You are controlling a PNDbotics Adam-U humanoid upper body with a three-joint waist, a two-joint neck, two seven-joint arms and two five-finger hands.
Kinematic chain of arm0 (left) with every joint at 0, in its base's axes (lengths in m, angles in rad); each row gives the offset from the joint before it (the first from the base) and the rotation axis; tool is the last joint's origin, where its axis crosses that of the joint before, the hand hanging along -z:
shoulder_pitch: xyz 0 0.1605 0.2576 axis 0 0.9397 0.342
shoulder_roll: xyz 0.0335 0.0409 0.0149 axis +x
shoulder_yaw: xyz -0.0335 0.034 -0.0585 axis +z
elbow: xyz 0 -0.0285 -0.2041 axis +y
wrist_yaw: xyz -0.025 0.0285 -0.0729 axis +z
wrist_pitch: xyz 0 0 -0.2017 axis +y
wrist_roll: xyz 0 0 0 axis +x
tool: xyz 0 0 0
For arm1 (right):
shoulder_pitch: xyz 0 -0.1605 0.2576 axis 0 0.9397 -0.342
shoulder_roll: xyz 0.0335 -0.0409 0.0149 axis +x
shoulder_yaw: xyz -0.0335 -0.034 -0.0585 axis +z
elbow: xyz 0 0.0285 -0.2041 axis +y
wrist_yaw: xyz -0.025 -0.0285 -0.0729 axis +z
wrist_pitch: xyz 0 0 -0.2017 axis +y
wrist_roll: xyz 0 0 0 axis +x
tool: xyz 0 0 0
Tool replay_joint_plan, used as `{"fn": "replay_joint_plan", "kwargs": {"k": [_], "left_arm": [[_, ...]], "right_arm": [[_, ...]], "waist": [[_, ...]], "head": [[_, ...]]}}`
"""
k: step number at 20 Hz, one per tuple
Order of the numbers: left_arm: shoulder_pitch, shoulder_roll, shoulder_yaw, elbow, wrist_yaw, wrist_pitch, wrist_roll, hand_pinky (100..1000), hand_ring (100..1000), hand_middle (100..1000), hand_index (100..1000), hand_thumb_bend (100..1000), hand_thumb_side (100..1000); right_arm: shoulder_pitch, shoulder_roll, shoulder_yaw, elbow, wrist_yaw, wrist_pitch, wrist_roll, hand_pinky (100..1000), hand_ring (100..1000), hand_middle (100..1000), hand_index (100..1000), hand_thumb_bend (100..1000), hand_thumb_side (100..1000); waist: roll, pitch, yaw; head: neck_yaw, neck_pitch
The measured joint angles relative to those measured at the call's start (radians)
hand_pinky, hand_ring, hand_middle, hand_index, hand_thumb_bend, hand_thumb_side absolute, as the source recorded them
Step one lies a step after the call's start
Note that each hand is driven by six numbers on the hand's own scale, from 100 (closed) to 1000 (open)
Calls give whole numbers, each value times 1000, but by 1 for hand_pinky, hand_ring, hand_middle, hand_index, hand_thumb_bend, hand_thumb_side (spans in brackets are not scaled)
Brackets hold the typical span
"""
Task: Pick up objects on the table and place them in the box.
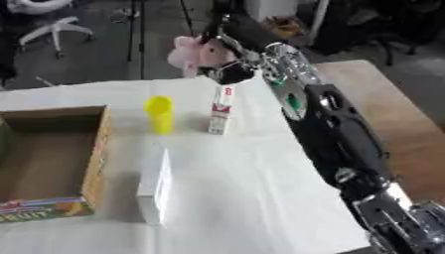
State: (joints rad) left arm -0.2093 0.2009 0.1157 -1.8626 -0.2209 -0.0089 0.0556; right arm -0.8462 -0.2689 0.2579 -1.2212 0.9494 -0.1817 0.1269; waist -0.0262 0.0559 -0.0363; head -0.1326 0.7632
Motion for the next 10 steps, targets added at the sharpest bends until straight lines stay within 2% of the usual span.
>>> {"fn": "replay_joint_plan", "kwargs": {"k": [3,6,10], "left_arm": [[-1,0,-3,-1,1,-4,4,659,700,620,770,541,889],[-9,0,-2,-15,4,-9,20,659,700,621,771,542,886],[-26,1,12,-48,3,-13,55,658,699,624,770,553,863]], "right_arm": [[-18,9,23,6,0,4,-24,100,264,362,417,320,218],[-70,34,42,7,0,-3,-31,100,267,364,419,319,218],[-105,55,52,7,1,-14,-32,100,277,372,426,315,215]], "waist": [[-2,-3,16],[-18,-10,43],[-22,-15,69]], "head": [[-6,0],[-13,0],[-23,0]]}}
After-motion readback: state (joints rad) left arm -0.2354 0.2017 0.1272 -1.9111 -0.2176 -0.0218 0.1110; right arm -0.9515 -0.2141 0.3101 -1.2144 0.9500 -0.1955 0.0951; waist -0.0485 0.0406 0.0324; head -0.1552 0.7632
